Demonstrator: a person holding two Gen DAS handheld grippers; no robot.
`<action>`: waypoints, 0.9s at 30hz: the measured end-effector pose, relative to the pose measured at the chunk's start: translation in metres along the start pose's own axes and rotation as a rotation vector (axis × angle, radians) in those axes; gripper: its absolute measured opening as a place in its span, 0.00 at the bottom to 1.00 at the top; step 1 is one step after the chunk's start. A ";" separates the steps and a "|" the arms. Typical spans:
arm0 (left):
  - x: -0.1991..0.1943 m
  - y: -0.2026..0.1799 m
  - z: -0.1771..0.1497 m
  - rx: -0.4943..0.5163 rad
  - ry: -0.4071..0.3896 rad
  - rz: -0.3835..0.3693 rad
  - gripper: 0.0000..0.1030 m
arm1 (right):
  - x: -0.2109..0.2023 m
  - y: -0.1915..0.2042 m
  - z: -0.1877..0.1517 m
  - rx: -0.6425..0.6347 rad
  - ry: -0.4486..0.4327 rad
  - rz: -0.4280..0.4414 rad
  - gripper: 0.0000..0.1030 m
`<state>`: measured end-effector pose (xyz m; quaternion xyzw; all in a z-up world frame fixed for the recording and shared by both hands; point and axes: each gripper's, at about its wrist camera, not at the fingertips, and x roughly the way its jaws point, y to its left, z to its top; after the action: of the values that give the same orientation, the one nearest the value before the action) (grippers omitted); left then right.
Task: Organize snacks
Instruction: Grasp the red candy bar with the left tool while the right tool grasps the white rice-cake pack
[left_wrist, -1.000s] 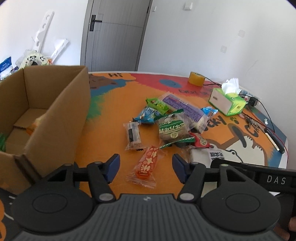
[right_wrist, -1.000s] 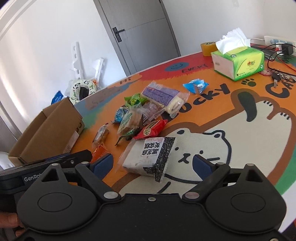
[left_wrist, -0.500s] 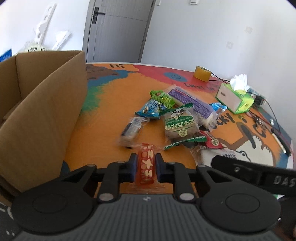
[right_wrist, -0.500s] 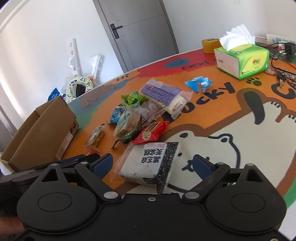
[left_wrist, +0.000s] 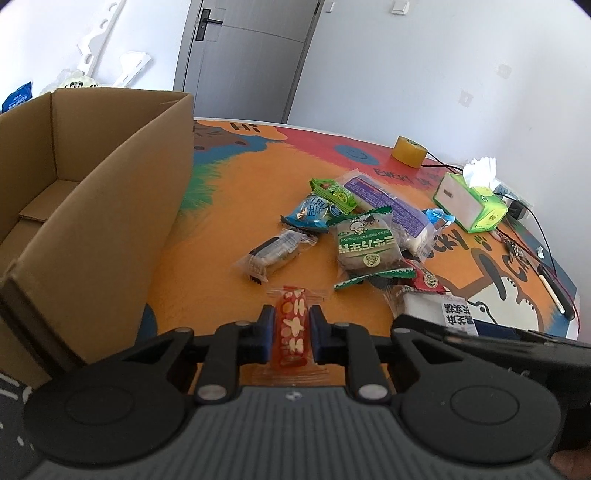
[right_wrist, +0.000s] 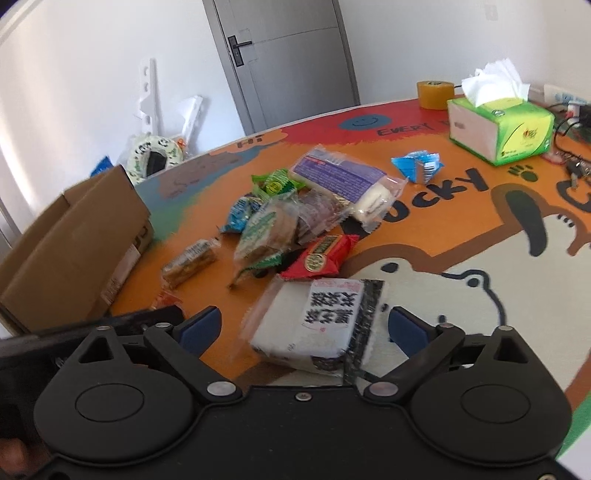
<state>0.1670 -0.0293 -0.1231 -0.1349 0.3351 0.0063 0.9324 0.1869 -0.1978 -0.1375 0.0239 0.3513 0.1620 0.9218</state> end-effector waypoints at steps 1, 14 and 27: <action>-0.001 0.000 0.000 -0.002 -0.002 0.000 0.18 | -0.002 -0.001 -0.001 -0.008 -0.001 -0.007 0.88; -0.010 -0.001 -0.002 -0.007 -0.019 -0.014 0.15 | -0.013 -0.009 -0.003 0.013 -0.022 -0.037 0.88; -0.025 -0.003 0.002 -0.004 -0.049 -0.020 0.08 | -0.021 -0.013 -0.007 0.013 -0.038 -0.044 0.54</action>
<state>0.1494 -0.0302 -0.1053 -0.1401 0.3109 0.0008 0.9400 0.1712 -0.2172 -0.1313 0.0252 0.3350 0.1392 0.9315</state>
